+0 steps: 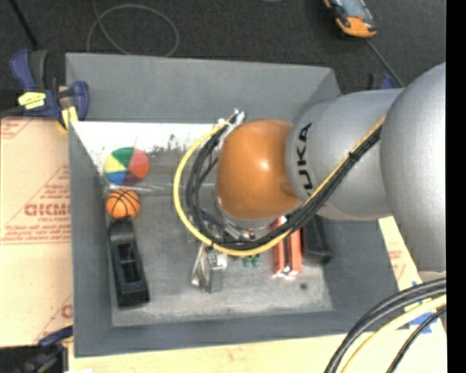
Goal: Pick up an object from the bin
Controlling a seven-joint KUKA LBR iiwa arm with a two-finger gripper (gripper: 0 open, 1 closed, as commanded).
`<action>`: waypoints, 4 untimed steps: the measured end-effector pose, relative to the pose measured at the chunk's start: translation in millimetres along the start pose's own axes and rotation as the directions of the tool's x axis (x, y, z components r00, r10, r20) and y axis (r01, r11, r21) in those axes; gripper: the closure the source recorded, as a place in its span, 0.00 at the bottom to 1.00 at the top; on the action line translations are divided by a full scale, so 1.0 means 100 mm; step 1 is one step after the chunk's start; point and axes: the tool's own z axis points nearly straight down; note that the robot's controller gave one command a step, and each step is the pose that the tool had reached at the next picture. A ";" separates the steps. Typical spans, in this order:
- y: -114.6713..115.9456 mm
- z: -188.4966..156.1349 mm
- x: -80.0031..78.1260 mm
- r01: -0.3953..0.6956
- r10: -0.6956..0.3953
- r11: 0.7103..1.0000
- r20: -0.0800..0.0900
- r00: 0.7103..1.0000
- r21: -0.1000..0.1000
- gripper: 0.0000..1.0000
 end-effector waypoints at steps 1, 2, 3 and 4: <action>-0.24 0.27 0.23 -0.082 0.082 0.997 -0.006 0.997 0.000 1.00; -0.24 0.27 0.23 -0.083 0.083 0.997 -0.006 0.997 0.000 1.00; -0.63 0.38 0.31 -0.055 0.056 0.998 0.010 0.998 -0.007 1.00; -0.98 0.43 0.33 -0.057 0.057 0.998 0.012 0.998 -0.009 1.00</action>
Offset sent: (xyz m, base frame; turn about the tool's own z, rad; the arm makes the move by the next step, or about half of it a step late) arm 0.0000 0.0000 0.0000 0.0000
